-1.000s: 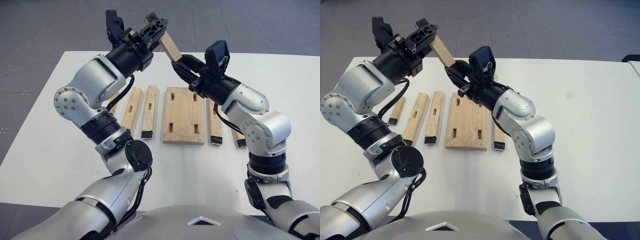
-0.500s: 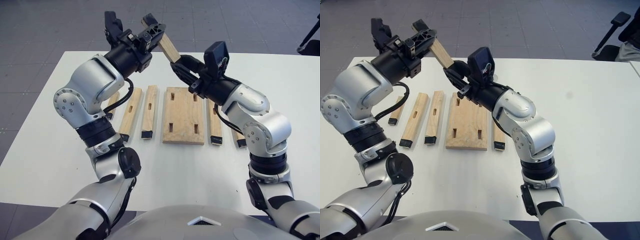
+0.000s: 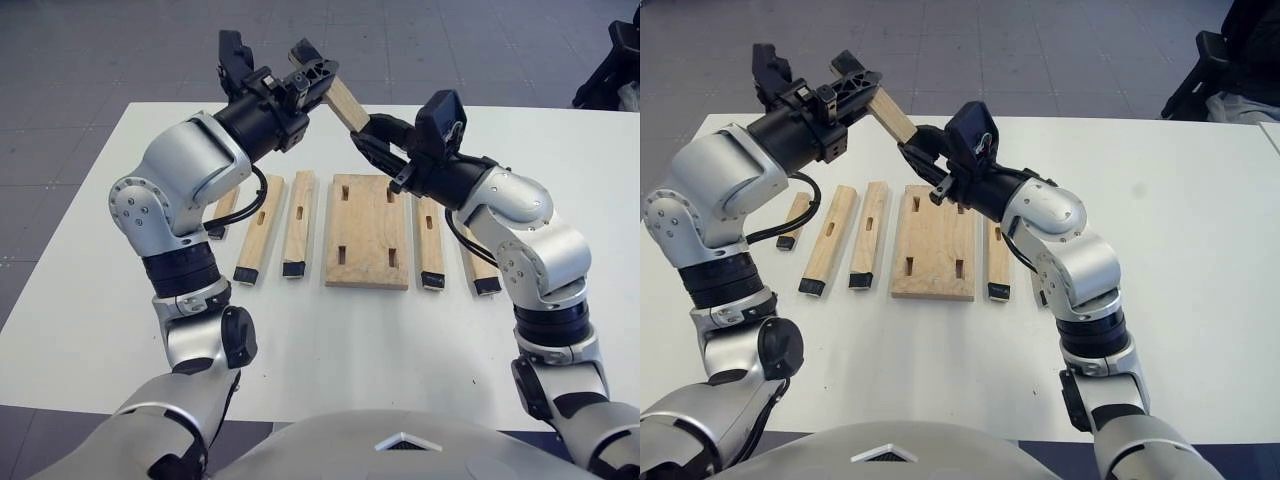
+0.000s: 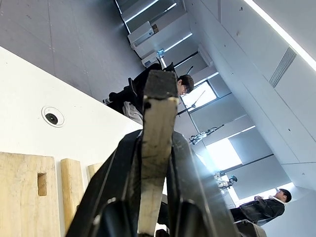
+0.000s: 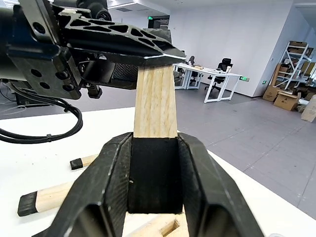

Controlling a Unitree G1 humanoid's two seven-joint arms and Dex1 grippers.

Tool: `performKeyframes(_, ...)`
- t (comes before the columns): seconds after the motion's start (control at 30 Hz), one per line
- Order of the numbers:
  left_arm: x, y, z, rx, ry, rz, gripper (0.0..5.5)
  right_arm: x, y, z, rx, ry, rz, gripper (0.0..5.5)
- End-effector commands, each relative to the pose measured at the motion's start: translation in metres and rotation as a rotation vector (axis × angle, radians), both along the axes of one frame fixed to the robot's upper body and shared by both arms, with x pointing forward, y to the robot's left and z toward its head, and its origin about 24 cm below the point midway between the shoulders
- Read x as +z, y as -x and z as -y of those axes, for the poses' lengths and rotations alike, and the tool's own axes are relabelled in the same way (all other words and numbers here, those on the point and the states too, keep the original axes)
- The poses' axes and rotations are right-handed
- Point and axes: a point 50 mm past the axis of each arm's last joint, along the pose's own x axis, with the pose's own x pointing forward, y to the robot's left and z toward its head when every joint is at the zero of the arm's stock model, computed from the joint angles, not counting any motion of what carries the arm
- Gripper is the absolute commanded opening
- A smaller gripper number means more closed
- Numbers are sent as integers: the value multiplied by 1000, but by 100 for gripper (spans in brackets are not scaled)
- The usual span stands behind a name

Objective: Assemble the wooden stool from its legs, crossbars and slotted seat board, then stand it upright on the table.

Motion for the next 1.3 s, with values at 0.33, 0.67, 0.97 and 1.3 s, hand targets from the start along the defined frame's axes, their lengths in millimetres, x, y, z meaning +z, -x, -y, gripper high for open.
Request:
performKeyframes(0.33,-14,0,-28,269,-576,151,42,-12,-4,16,-70,71,-34,409)
performKeyframes(0.67,-60,28,-56,546,-891,228,42,-19,-16,52,-470,9,-6,549)
performKeyframes(0.97,-108,31,-75,565,-1022,181,42,-32,-11,66,-635,-40,-46,550)
performKeyframes(1.3,-120,29,-72,525,-985,250,42,-28,-12,62,-620,-45,-40,550)
